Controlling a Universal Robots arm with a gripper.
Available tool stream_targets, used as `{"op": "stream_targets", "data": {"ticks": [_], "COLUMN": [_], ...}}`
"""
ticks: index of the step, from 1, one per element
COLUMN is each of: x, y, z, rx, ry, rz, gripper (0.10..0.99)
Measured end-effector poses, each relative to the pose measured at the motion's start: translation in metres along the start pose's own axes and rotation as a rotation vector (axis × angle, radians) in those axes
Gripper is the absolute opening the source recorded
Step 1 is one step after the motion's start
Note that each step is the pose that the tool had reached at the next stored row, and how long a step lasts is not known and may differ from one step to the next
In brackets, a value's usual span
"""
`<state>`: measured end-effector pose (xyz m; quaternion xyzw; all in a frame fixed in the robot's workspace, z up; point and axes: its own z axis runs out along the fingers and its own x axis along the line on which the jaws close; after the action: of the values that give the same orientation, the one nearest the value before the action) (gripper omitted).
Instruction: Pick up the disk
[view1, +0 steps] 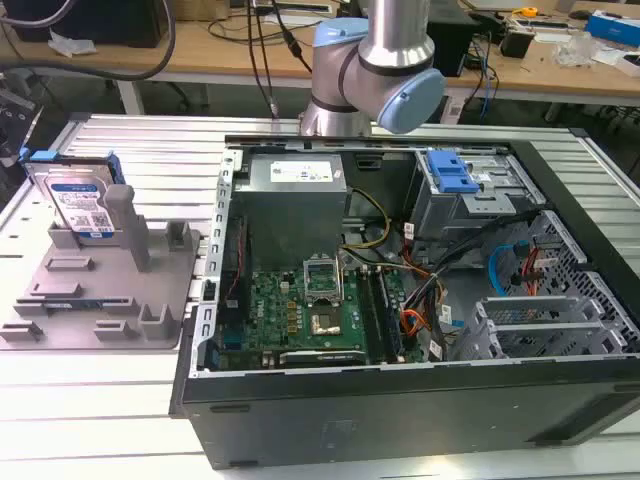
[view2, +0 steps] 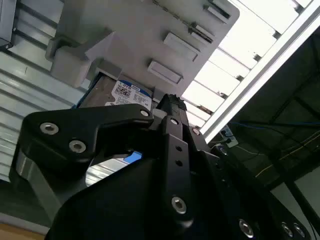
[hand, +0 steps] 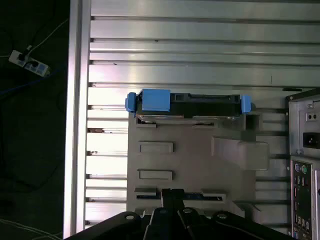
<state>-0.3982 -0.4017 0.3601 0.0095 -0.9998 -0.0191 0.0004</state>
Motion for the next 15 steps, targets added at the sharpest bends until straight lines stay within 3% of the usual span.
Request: {"op": "stream_targets", "data": {"ticks": [8, 11, 15], "x": [0.0000, 0.0000, 0.0000], "y": [0.0000, 0.0000, 0.0000], "z": [0.0000, 0.0002, 0.0003], "rx": [0.000, 0.000, 0.000], "ry": [0.0000, 0.0022, 0.0076], "rz": [0.000, -0.062, -0.199], "gripper": [0.106, 0.106, 0.106]}}
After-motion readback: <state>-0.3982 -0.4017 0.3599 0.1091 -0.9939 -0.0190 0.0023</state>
